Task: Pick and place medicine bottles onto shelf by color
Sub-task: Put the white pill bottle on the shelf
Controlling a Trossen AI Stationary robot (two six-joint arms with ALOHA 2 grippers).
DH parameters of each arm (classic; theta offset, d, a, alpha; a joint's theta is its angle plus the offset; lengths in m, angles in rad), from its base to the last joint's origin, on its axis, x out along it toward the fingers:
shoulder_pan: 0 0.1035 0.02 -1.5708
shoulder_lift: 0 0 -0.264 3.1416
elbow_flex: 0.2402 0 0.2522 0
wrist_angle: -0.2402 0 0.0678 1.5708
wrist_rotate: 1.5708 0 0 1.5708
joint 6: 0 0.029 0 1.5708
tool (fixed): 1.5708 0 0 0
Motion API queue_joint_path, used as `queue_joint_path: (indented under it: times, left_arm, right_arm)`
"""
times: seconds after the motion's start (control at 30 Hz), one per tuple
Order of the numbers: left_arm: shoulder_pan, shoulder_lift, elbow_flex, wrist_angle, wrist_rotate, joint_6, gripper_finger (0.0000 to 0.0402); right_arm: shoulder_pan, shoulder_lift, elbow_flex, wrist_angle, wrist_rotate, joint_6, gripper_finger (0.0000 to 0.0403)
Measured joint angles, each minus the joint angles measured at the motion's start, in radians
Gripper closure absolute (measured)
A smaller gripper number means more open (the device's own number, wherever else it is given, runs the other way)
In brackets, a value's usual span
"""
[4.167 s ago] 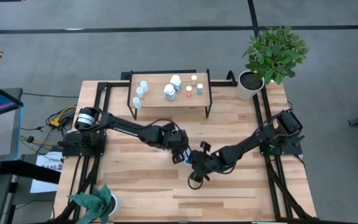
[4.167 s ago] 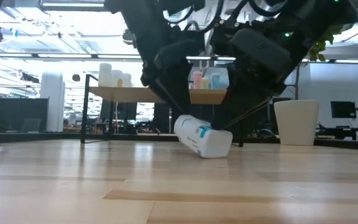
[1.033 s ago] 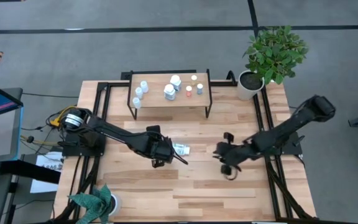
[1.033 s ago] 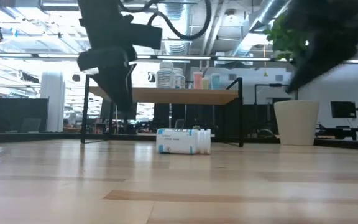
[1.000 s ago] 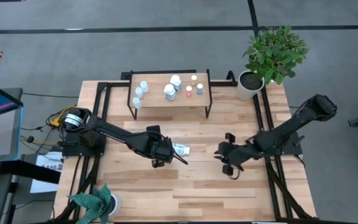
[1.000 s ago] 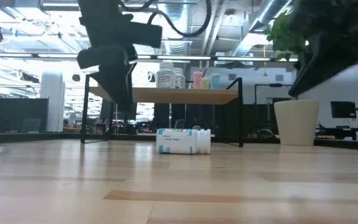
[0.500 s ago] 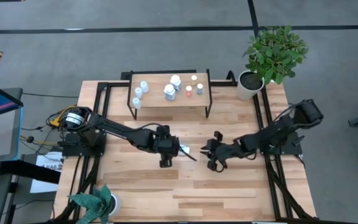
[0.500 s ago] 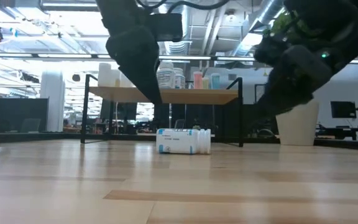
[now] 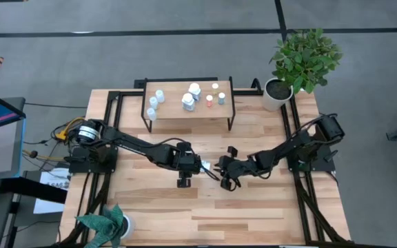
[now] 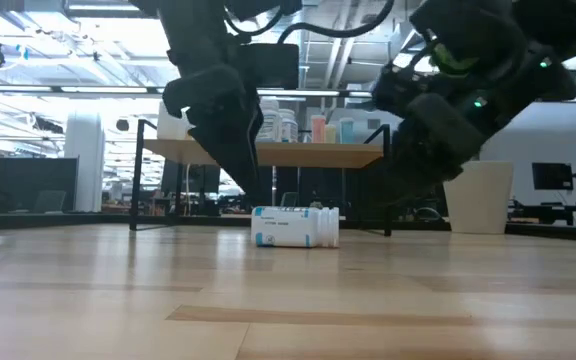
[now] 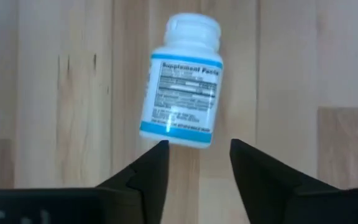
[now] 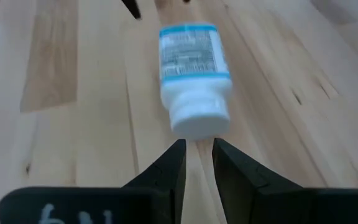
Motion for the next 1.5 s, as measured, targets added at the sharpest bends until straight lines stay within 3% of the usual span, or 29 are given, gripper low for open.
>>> queue_joint_path:
  times: [0.27,0.53,1.0,1.27,1.5]
  left_arm:
    - [0.040,0.000,0.000,0.029,-0.015,0.046,0.0320]
    - [0.062,0.037,0.000,0.048,0.027,0.032,0.0359]
    - [0.058,0.060,0.003,0.089,0.036,0.015,0.0366]
    - [0.058,0.060,0.003,0.090,0.039,0.014,0.0366]
    - [0.058,0.060,0.002,0.091,0.039,0.014,0.0366]
  right_arm:
    - [-0.030,0.054,0.005,0.012,-0.022,0.003,0.0296]
    - [-0.042,0.062,0.012,0.044,-0.022,-0.011,0.0296]
    - [-0.049,0.059,0.085,0.010,-0.072,-0.092,0.0296]
    - [-0.016,0.050,0.084,-0.126,0.034,0.027,0.0296]
    - [0.005,0.052,0.084,-0.100,0.015,0.046,0.0296]
